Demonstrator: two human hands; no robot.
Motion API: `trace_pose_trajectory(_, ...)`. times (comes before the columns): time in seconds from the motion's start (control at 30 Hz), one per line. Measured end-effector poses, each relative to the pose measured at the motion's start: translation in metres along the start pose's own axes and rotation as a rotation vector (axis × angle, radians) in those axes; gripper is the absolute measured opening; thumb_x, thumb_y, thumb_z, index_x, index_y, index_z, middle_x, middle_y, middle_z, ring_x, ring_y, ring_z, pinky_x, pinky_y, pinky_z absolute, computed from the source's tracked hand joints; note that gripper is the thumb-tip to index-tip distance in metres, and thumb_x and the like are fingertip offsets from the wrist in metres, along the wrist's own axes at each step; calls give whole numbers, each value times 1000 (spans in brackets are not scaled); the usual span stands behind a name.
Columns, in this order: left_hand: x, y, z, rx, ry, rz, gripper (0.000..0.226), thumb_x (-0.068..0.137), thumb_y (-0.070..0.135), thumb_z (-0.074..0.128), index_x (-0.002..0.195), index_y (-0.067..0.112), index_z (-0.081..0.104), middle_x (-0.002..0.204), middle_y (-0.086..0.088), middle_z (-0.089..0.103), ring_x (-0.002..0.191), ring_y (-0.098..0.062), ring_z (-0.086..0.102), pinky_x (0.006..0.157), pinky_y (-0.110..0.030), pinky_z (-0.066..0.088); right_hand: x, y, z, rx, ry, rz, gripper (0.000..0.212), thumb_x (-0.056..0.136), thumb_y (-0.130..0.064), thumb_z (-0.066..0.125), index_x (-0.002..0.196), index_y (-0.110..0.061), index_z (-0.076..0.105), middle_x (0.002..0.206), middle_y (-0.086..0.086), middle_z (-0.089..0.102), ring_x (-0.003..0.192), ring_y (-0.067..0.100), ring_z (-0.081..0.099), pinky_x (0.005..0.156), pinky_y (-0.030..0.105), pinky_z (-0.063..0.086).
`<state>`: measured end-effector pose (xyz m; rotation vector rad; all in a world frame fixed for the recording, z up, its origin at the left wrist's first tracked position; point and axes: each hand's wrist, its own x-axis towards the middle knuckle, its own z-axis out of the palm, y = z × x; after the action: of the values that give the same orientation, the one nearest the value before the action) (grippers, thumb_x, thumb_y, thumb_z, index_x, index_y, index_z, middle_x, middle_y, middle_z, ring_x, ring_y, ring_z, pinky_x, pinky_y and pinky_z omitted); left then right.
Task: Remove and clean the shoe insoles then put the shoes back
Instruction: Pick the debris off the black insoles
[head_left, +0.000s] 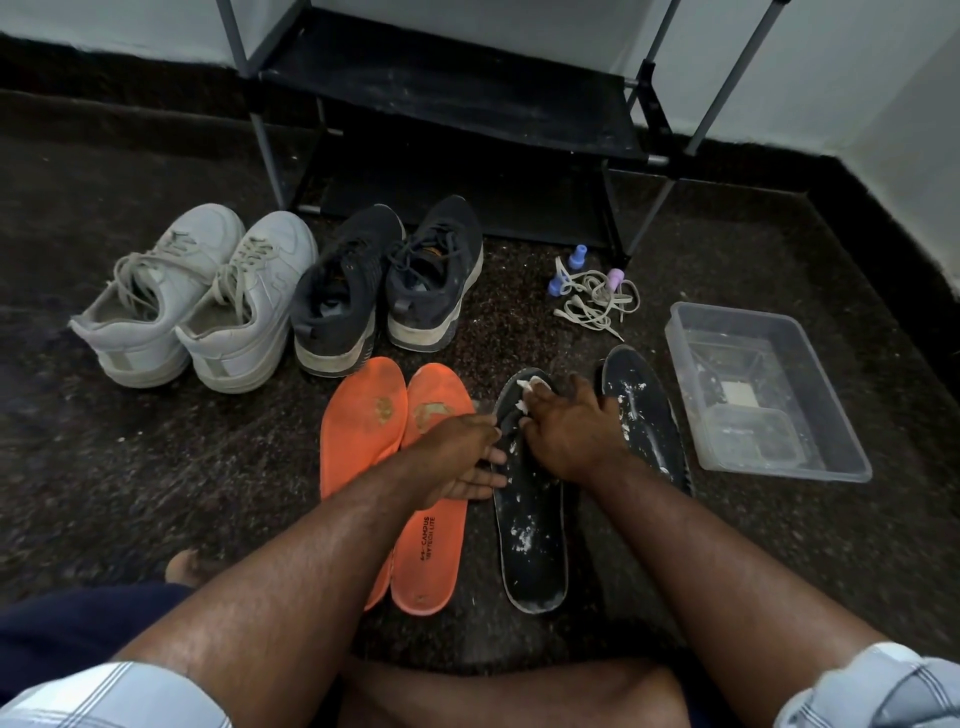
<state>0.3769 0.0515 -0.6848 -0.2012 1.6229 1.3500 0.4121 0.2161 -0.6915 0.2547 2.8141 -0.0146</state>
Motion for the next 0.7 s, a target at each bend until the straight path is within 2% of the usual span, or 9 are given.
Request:
trace_pose_trajectory(0.13,-1,1,0,5,-6,7,45,104,26,42,150,31,39,119,-9,65,100,-30,71,89,-39,57,-9,-5,5,7,-20,-104,53,98,-51,31,149,-39,27,159,-20,20,148,29,8,111,57,19)
trace_pose_trajectory(0.27,0,0,-1,4,-8,2,46,104,27,43,150,31,39,119,-7,66,99,-29,72,89,-39,57,-3,5,-2,-7,5,16,53,98,-51,27,149,-37,30,159,-18,22,148,29,9,110,58,20)
trace_pose_trajectory(0.4,1,0,-1,20,-13,9,47,103,22,43,149,33,39,119,-6,66,99,-28,71,89,-39,57,-14,-1,2,26,-12,-92,50,97,-51,32,145,-37,35,157,-15,30,147,27,14,111,55,23)
trace_pose_trajectory(0.53,0,-1,-2,27,-27,4,49,103,17,43,149,32,40,122,-7,65,103,-28,70,86,-35,57,-13,10,-6,-4,23,27,50,99,-49,28,147,-33,34,158,-11,28,147,30,14,111,57,21)
trace_pose_trajectory(0.63,1,-1,-1,23,-13,1,49,102,15,43,148,30,42,120,-7,66,100,-28,71,86,-37,57,-16,4,-3,35,-25,-51,50,99,-46,32,146,-31,37,155,-3,35,146,30,16,111,54,23)
trace_pose_trajectory(0.7,2,-1,-1,20,-12,0,49,102,14,43,148,30,42,120,-8,66,101,-28,71,87,-37,57,-18,7,-3,24,-21,-61,50,99,-48,32,147,-35,34,157,-7,30,147,29,15,111,54,23)
